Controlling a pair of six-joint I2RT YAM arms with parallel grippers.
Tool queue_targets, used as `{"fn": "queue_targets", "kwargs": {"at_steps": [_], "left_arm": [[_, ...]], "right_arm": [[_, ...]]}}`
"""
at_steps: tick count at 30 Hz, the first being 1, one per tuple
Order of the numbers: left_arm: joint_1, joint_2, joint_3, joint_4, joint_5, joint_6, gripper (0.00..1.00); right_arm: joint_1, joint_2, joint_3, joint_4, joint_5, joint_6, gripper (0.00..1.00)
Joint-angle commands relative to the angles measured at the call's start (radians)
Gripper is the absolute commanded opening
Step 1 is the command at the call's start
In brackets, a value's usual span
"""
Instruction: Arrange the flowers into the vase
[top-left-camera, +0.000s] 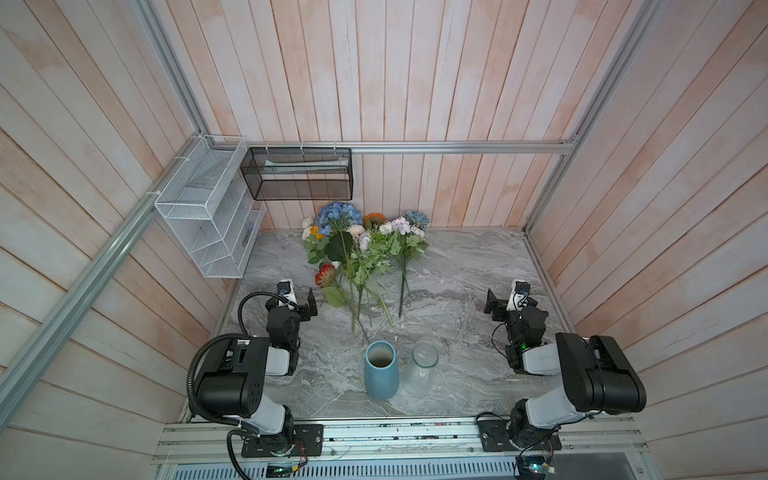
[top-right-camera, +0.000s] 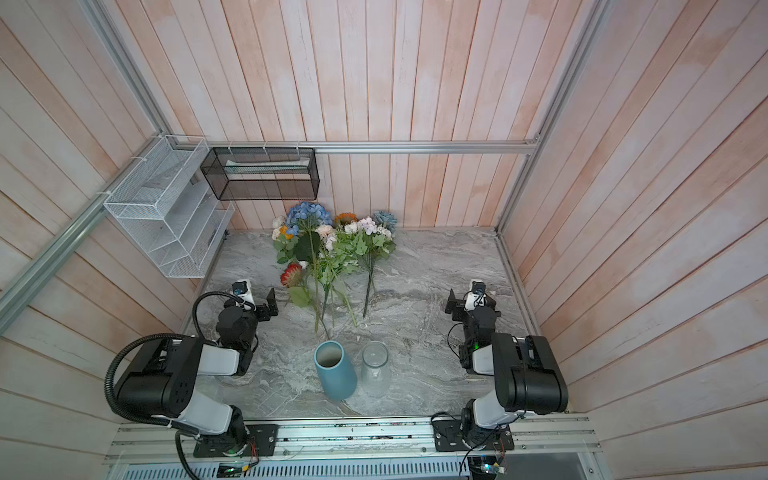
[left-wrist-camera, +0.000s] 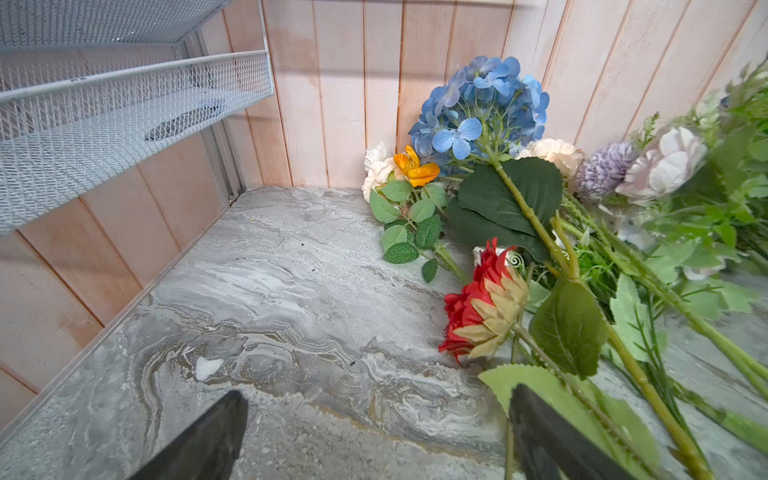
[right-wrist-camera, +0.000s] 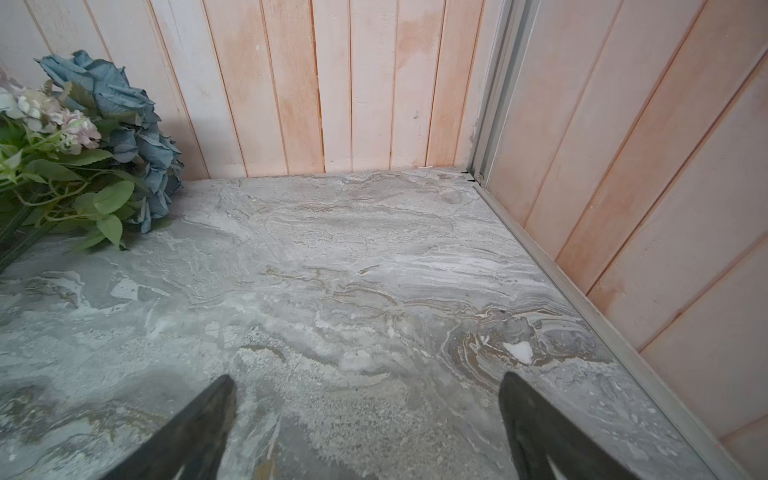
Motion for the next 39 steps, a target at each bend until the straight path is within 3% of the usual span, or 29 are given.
{"fn": "queue_targets", "kwargs": {"at_steps": [1,34,36,39], "left_arm": [[0.005,-0.006,0.006,0.026,0.015,-0.003,1.00],[0.012,-0.018,0.012,0.019,0.022,-0.009,1.00],[0.004,-0.074,0.053,-0.102,-0.010,-0.010,1.00],[-0.009,-0.168,0.176,-0.416,-0.097,-0.057,1.00]], "right_arm": [[0.006,-0.012,0.015,-0.002,-0.004,0.008,0.98],[0.036,-0.060,0.029,-0.038,0.004,-0.017,0.96],[0.073,-0.130,0.066,-0.161,0.068,-0.050,0.96],[0.127,-0.231,0.113,-0.281,0.164,-0.043,0.96]]}}
